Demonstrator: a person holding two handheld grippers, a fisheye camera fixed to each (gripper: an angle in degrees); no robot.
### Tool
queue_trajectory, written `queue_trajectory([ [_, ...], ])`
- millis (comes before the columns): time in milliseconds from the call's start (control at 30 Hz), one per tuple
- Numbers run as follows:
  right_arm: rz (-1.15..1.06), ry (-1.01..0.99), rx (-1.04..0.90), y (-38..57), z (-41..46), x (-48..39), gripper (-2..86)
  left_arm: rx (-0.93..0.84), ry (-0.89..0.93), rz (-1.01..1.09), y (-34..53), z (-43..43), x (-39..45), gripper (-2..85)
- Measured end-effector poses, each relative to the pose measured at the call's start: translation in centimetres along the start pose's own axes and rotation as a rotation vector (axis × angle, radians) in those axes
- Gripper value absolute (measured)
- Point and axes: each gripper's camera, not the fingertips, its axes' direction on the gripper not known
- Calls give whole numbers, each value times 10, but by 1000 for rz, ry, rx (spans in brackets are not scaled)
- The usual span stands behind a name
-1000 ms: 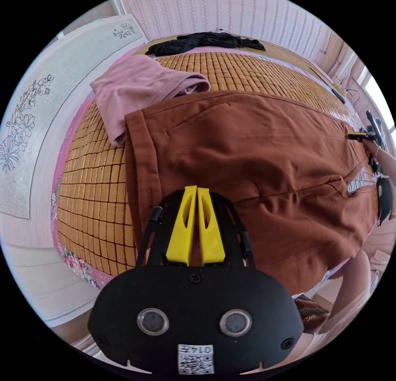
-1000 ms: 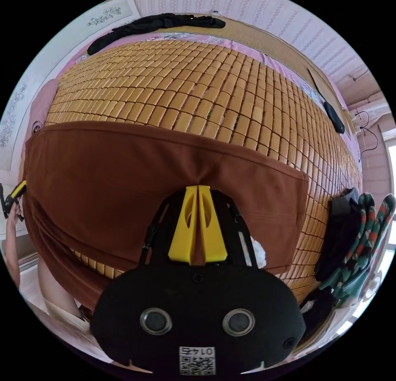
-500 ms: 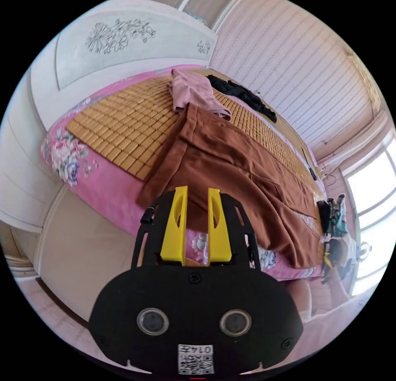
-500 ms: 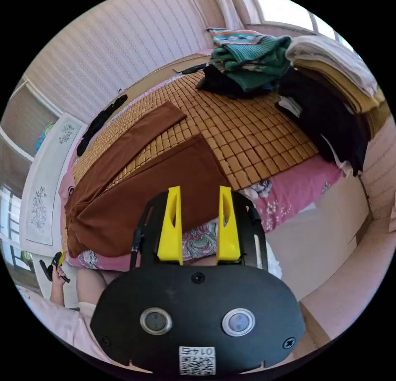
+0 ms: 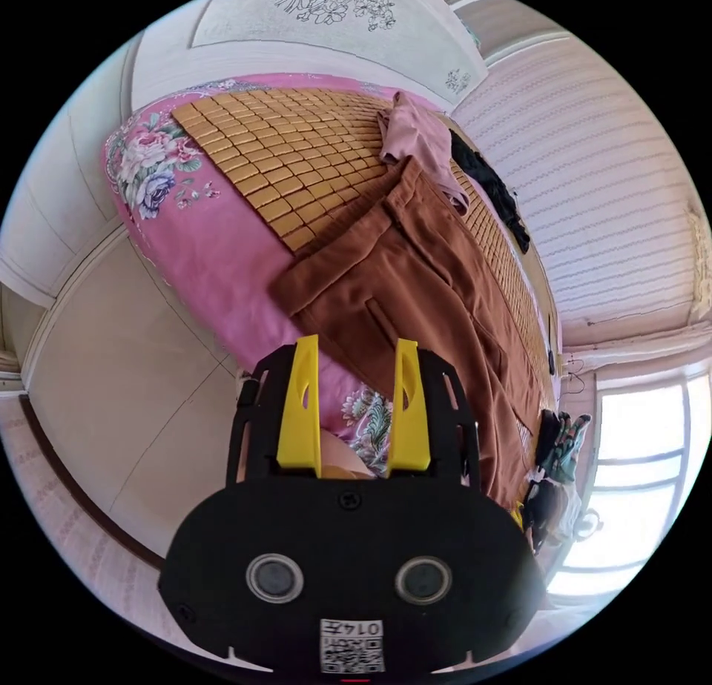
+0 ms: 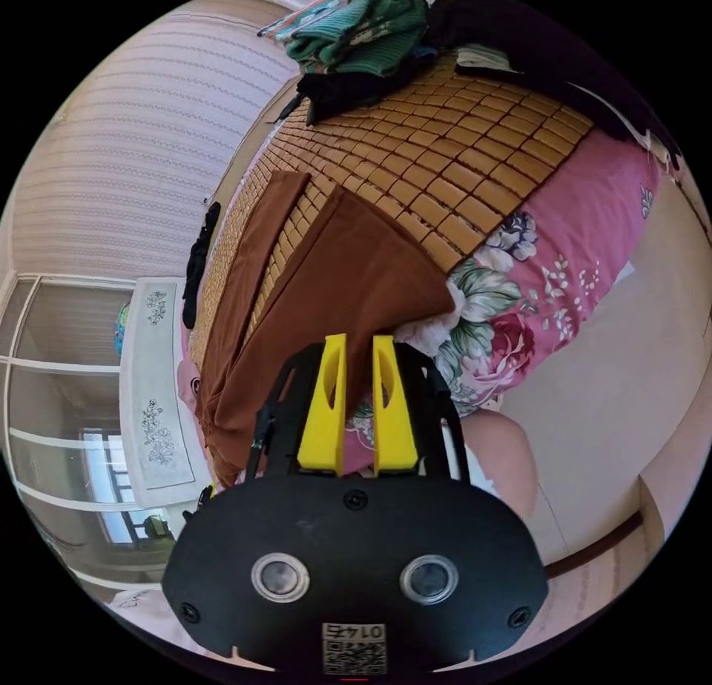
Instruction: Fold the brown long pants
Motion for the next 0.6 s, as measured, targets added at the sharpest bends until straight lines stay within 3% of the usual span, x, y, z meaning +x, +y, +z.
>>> queue_trajectory([
  [100,27,-17,7,-6,3,13,23,-85,12,-63,-15,22,-11,124],
  [267,-60,-21,17,-18,-8,18,11,-137,-120,-16,-38,22,-14,1],
  [367,-123,-71,33,-19,-27,20,10,-17,-138,114,-43,-23,-18,-7],
  [467,-109,50,-70,-21,-11,41,10,-26,-198,142,-45,-50,-44,-5],
  [600,-43,115,-108,-25,20,63,11,-68,-28,84,-38,-39,-68,29],
])
